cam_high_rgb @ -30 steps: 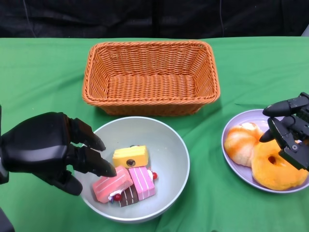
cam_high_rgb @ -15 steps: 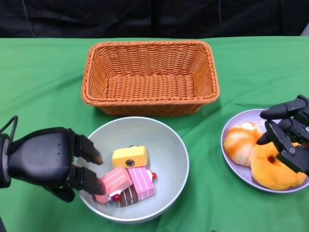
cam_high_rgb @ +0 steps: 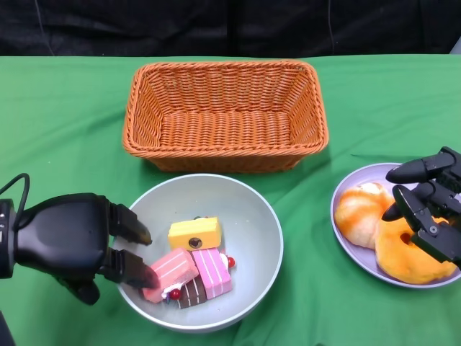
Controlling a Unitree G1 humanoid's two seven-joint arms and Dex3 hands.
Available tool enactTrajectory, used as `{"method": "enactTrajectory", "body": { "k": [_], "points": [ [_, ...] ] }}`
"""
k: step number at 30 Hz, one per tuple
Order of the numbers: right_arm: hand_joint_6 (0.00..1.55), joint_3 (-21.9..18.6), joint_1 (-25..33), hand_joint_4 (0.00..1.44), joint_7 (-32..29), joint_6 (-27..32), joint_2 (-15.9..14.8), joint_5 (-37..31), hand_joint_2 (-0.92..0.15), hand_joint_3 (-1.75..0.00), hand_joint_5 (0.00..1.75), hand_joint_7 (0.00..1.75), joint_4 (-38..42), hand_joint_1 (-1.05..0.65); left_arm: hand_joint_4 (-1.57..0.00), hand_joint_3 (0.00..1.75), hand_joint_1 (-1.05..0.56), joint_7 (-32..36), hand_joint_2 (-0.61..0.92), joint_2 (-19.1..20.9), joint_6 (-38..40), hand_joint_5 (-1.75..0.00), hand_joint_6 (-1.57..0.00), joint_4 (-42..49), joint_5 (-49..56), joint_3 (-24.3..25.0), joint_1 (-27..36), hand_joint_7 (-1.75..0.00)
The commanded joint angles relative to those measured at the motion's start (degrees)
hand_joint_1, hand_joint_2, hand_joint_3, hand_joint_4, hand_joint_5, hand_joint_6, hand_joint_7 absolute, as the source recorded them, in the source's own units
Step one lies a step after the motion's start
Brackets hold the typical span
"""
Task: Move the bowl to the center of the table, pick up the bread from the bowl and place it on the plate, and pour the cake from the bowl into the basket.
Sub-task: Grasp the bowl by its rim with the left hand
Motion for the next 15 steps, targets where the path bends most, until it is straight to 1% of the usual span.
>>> {"method": "enactTrajectory", "body": {
  "k": [1, 3, 6, 7, 9, 10, 15],
  "points": [
    [0.72, -0.1, 0.4, 0.70, -0.4, -0.1, -0.4, -0.5, -0.80, -0.56, 1.39, 1.06, -0.9, -0.08, -0.87, 0.00, -0.56, 3.7, 0.75, -0.2, 3.2, -0.03, -0.83, 1.1, -0.9, -0.7, 0.7, -0.02],
    [0.72, -0.1, 0.4, 0.70, -0.4, -0.1, -0.4, -0.5, -0.79, -0.56, 1.39, 1.06, -1.0, -0.08, -0.89, 0.00, -0.51, 4.6, 0.73, -0.6, 3.7, -0.03, -0.85, 1.5, -1.4, -1.2, 0.9, -0.02],
    [0.72, -0.1, 0.4, 0.70, -0.4, -0.1, -0.4, -0.5, -0.79, -0.56, 1.39, 1.06, -1.0, -0.08, -0.90, 0.00, -0.49, 5.3, 0.73, -0.8, 4.0, -0.03, -0.86, 1.9, -1.6, -2.0, 0.7, -0.02],
    [0.72, 0.0, 0.5, 0.70, -0.5, -0.4, -0.3, -0.7, -0.79, -0.56, 1.39, 1.05, -0.9, -0.08, -0.90, 0.00, -0.49, 5.7, 0.73, -1.9, 4.9, -0.02, -0.86, 2.3, -2.2, -1.9, 1.4, -0.02],
    [0.73, 0.1, 0.5, 0.71, -0.6, -0.9, -0.1, -0.9, -0.79, -0.57, 1.39, 1.06, -0.9, -0.06, -0.98, 0.01, -0.40, 6.2, 0.76, -3.4, 6.1, -0.05, -0.94, 3.0, -3.0, -1.8, 2.3, -0.04],
    [0.73, 0.1, 0.5, 0.71, -0.6, -0.9, -0.1, -1.0, -0.79, -0.57, 1.39, 1.06, -0.9, -0.06, -0.99, 0.01, -0.39, 6.4, 0.76, -3.7, 6.4, -0.05, -0.95, 3.2, -3.3, -1.9, 2.4, -0.04],
    [0.73, 0.1, 0.5, 0.72, -0.6, -1.0, 0.0, -1.1, -0.77, -0.60, 1.39, 1.05, -0.9, -0.06, -1.01, 0.01, -0.38, 6.9, 0.77, -3.9, 6.8, -0.04, -0.96, 3.6, -3.8, -2.8, 2.3, -0.03]
  ]
}}
